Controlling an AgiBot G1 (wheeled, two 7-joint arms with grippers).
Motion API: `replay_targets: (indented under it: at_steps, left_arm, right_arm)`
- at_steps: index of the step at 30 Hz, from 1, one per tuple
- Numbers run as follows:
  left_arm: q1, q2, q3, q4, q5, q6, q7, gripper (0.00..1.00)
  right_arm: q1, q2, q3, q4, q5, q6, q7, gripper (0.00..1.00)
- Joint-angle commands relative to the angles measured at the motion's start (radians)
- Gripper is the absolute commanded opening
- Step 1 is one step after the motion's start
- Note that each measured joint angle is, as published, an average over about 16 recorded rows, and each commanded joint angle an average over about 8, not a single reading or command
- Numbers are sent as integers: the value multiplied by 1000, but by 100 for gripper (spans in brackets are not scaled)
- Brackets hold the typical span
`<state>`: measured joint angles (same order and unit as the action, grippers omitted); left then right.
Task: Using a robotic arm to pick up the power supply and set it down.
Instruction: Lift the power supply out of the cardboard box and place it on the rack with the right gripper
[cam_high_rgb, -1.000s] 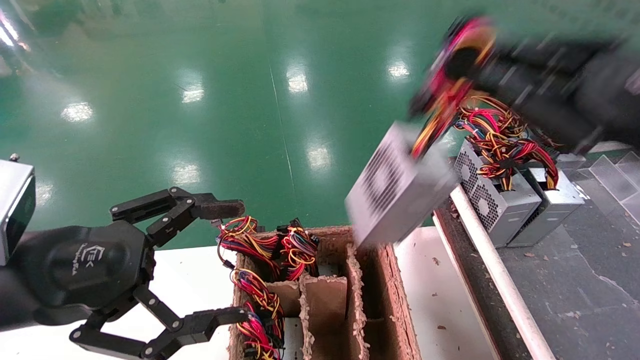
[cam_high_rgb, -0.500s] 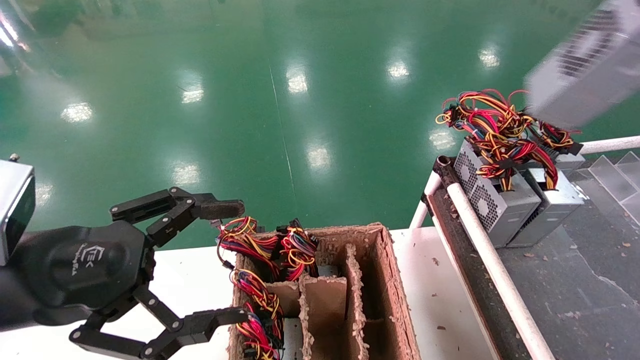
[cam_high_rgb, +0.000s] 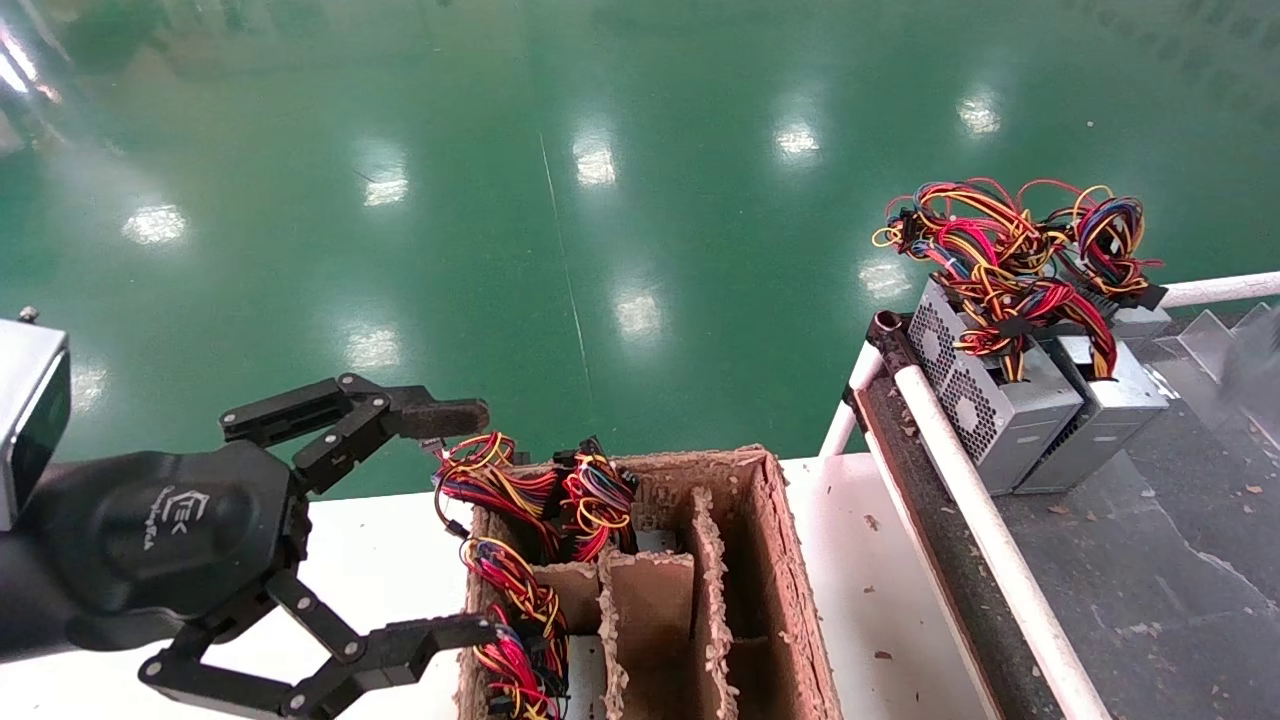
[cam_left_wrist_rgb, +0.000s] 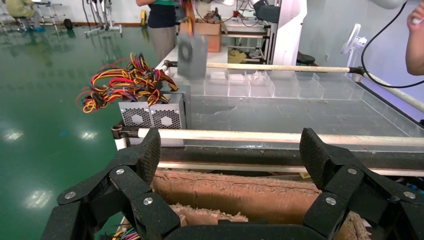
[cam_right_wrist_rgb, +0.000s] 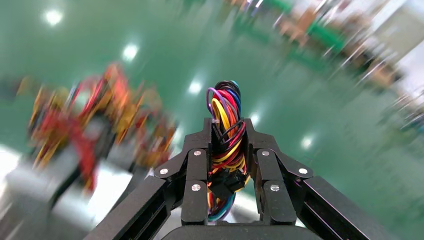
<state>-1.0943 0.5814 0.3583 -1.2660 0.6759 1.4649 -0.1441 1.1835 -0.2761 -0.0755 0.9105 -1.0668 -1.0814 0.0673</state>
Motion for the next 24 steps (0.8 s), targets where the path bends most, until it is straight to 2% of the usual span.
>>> replay_targets:
  at_steps: [1, 9, 20, 21, 22, 24]
  left_arm:
    - [0, 0, 0, 0, 0, 0, 0, 100]
    - [0, 0, 0, 0, 0, 0, 0, 100]
    - [0, 0, 0, 0, 0, 0, 0, 100]
    - [0, 0, 0, 0, 0, 0, 0, 100]
    - [0, 0, 0, 0, 0, 0, 0, 100]
    - [0, 0, 0, 0, 0, 0, 0, 100]
  right_arm:
    - [-14, 3, -17, -32, -18, -21, -9, 0]
    - [16, -55, -73, -74, -73, -58, -24, 0]
    - [130, -142, -134, -71, -150, -64, 2, 0]
    - [140, -150, -140, -72, -159, -63, 4, 2]
    - [149, -157, -145, -75, -167, -62, 5, 10]
    - [166, -170, -157, -82, -184, -61, 8, 35]
